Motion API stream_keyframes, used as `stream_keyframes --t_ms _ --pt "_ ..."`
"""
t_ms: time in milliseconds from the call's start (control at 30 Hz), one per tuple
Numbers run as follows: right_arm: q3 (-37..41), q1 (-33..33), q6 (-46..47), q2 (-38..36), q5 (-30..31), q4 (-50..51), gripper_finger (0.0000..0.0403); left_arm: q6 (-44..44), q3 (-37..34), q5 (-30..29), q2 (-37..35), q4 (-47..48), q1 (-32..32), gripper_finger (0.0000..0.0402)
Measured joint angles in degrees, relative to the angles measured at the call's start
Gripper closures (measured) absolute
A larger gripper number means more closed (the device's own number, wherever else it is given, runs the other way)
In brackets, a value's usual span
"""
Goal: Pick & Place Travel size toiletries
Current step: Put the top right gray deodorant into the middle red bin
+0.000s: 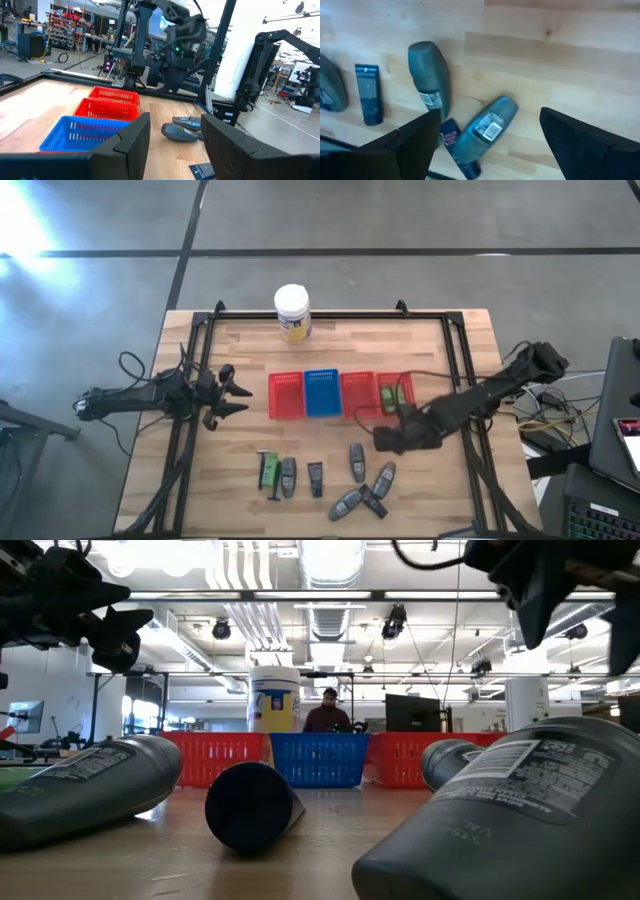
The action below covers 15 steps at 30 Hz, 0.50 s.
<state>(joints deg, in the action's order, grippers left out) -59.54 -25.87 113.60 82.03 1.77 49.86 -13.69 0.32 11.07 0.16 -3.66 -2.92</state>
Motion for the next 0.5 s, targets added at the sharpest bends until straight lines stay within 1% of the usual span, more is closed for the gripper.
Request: stream_keyframes --t_ms 67,133,267,500 --pt "0.08 -1.59 3.25 1.31 0.12 0.26 0.0065 0.0 0.0 -0.02 -0.01 -0.02 0.01 0.022" --pt "0.08 -2.59 4.62 2.92 -1.02 0.02 0.0066 0.0 0.0 -0.02 -0.02 -0.02 0.0 0.022" --pt "0.1 -3.78 4.94 6.22 -3.24 -2.91 0.0075 0.0 0.0 -0.02 -0.02 0.02 0.02 0.022" --pt "0.1 -4.24 3.37 11.26 -3.37 -11.33 0.0089 0.0 0.0 -0.02 -0.02 0.04 0.0 0.022"
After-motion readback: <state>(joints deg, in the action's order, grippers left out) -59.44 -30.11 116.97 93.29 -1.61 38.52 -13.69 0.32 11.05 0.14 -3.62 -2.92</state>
